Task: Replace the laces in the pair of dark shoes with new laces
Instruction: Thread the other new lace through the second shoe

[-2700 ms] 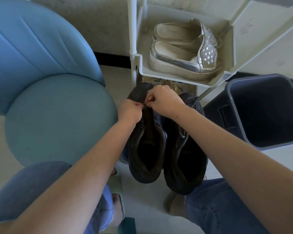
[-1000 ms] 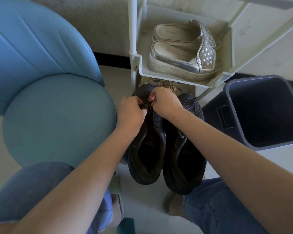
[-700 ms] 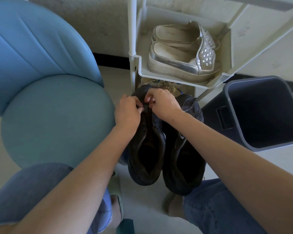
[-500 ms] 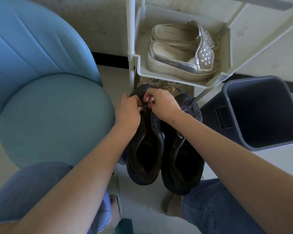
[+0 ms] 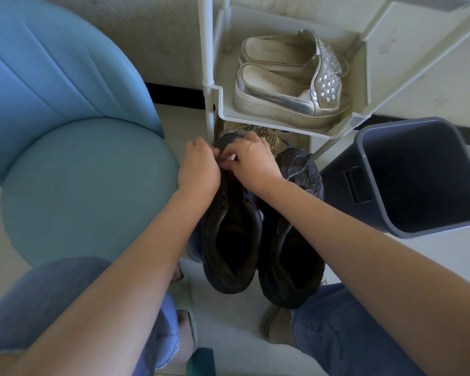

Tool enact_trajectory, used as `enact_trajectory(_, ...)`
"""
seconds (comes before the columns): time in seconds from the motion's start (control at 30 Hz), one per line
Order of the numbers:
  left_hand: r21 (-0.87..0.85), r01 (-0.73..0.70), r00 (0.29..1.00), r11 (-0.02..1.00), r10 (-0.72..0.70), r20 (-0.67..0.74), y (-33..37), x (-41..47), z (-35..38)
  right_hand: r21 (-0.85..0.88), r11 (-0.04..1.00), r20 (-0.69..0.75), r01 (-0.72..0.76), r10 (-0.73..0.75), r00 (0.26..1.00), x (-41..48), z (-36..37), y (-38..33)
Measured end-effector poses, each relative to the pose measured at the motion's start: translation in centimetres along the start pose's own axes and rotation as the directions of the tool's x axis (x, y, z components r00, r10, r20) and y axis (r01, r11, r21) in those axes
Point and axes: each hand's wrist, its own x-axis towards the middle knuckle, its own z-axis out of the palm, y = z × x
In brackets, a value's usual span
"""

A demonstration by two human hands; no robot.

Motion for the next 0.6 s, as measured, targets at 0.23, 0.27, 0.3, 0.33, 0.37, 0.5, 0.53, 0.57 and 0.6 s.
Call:
enact_trajectory(0.23,0.017,0.059,0.951,0.998,-0.061,0.302,-0.5,0.0,-1.3,0.531,0.838,-0.017,-0.126,0.159,0.987,0.1,-2.1,-0.6)
enact_trajectory(0.27,0.002,0.06,0.95,0.998,-0.058,0.307,-0.8,-0.2,-1.2,0.572,0.81,-0.007,-0.129,0.163,0.987,0.0,-2.4,-0.7)
enact_trajectory(0.3,0.004,0.044,0.954,0.999,-0.043,0.296,-1.0,-0.4,-0.9,0.617,0.777,0.003,-0.127,0.159,0.987,-0.2,-2.6,-0.8)
enact_trajectory(0.33,0.022,0.023,0.962,0.999,-0.028,0.271,-1.2,-0.7,-0.7,0.673,0.73,0.012,-0.121,0.153,0.988,-0.2,-3.0,-1.0)
enact_trajectory(0.37,0.042,0.003,0.971,0.999,-0.013,0.24,-1.4,-0.8,-0.3,0.738,0.664,0.021,-0.115,0.148,0.989,-0.3,-3.3,-1.3)
enact_trajectory(0.5,0.048,-0.057,0.984,0.997,0.048,0.174,-1.4,-1.2,0.1,0.94,0.334,0.047,-0.075,0.092,0.995,0.2,-5.2,-3.7)
enact_trajectory(0.53,0.034,-0.067,0.985,0.997,0.061,0.16,-1.3,-1.4,0.0,0.967,0.245,0.061,-0.072,0.056,0.997,0.3,-5.7,-4.2)
enact_trajectory(0.57,0.018,-0.071,0.987,0.997,0.068,0.144,-1.3,-1.5,-0.1,0.984,0.16,0.078,-0.079,0.015,0.997,0.4,-6.1,-4.6)
enact_trajectory(0.6,0.001,-0.074,0.989,0.997,0.073,0.131,-1.4,-1.6,-0.2,0.991,0.093,0.099,-0.097,-0.023,0.995,0.5,-6.3,-4.8)
